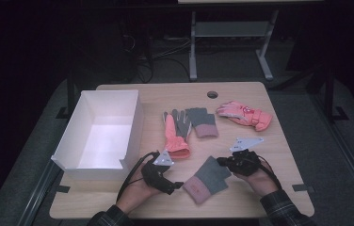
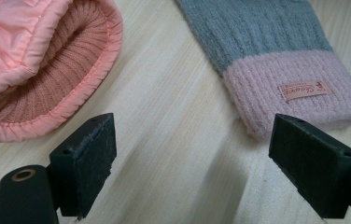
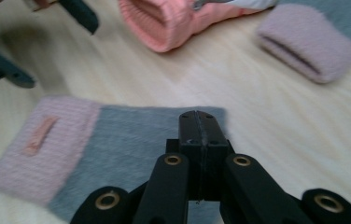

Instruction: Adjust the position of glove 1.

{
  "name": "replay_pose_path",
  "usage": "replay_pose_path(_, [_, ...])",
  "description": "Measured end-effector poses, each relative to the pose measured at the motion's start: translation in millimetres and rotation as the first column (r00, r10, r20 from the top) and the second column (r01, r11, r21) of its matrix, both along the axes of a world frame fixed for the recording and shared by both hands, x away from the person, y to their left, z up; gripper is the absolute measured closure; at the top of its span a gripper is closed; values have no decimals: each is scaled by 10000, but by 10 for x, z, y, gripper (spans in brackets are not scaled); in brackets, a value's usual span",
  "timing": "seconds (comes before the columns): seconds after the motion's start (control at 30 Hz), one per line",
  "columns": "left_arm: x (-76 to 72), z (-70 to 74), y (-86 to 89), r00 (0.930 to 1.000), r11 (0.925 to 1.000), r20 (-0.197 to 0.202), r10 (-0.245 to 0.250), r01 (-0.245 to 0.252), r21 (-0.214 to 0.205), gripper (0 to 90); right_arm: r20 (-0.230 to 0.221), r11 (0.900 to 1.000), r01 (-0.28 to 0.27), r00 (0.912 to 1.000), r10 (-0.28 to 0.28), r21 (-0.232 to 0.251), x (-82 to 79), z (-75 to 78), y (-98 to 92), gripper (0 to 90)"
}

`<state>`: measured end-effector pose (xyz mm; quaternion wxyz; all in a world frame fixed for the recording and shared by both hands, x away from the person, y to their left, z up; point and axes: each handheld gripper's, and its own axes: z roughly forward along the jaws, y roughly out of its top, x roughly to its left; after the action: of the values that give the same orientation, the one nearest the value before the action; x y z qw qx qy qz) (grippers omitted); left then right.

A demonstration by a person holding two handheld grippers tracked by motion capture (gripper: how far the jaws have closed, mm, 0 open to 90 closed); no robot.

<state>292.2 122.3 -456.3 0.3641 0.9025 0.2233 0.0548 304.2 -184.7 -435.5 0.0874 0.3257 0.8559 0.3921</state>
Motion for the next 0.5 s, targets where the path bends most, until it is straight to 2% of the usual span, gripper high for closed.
replay_pose_path(0.13, [0,-2,-3,10000,10000,-13,20,-20,-6,145,79,9995,306,9995,-305,-45,214,20,-57,900])
replay_pose_path(0.17, [0,-3,-4,10000,10000,-24,21,-21,-14,145,79,9995,306,9995,-305,-45,214,20,-57,900])
replay_pose_path(0.27, [-5,-4,-7,10000,10000,-72,27,-27,-59,145,100,9987,499,9987,-498,-122,349,21,-60,899])
replay_pose_path(0.5, [-7,-3,-4,9999,10000,-119,1,-2,-77,145,43,9936,1133,9936,-1133,13,731,5,-57,900])
